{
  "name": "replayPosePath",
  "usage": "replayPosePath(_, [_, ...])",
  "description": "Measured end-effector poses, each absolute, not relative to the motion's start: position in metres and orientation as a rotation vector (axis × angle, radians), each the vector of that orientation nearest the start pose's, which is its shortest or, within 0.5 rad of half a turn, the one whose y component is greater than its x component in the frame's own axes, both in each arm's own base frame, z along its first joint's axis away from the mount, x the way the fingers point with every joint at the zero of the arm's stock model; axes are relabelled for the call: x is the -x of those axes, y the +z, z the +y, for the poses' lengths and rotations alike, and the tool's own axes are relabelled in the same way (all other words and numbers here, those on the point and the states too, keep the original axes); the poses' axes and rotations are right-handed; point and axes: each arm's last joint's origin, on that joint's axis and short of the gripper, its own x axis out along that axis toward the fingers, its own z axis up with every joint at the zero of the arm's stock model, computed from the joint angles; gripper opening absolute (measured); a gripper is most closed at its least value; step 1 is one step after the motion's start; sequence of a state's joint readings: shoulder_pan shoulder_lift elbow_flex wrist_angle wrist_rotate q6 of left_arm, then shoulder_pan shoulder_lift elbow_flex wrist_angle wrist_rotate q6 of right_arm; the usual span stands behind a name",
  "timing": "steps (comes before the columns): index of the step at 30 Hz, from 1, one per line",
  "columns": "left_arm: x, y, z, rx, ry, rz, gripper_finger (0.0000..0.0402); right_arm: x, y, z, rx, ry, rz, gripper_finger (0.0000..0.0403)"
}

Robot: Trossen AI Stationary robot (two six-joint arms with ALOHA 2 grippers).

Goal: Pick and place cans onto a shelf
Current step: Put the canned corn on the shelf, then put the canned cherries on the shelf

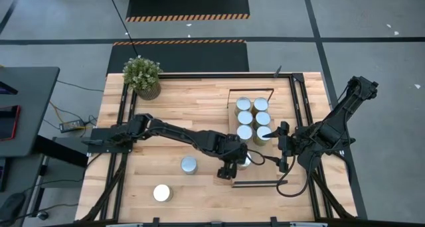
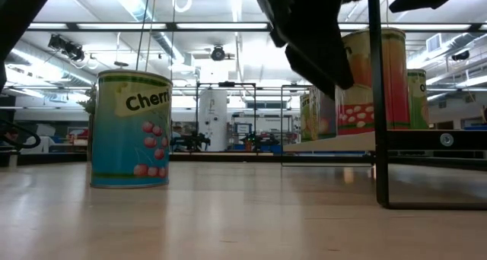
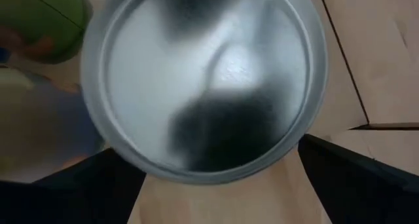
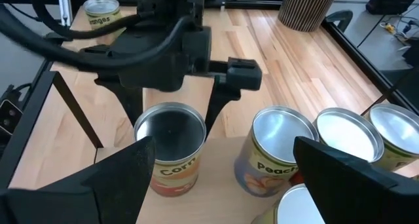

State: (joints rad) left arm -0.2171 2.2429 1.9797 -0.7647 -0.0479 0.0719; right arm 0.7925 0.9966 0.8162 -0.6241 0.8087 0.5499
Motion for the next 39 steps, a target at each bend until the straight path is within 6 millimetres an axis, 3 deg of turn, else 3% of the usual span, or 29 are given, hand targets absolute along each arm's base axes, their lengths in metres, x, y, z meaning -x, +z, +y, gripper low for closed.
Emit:
replayPosePath(9, [-0.476, 0.259, -0.103, -0.191, -0.121, 0.976, 0.0394, -0.148, 0.277, 0.12, 0.033, -0.165, 0.524, 0.0371])
replayPosePath(14, [-0.475, 0.267, -0.103, -0.277, 0.013, 0.961, 0.0394, -0.148, 0.277, 0.12, 0.041, -0.163, 0.526, 0.0371])
replayPosePath(27, [-0.466, 0.273, -0.116, -0.352, 0.064, 0.965, 0.0394, -0.148, 0.277, 0.12, 0.037, -0.165, 0.527, 0.0371])
replayPosePath(39, [-0.426, 0.271, -0.137, -0.399, 0.038, 1.247, 0.0394, -0.148, 0.277, 0.12, 0.059, -0.164, 0.523, 0.0371])
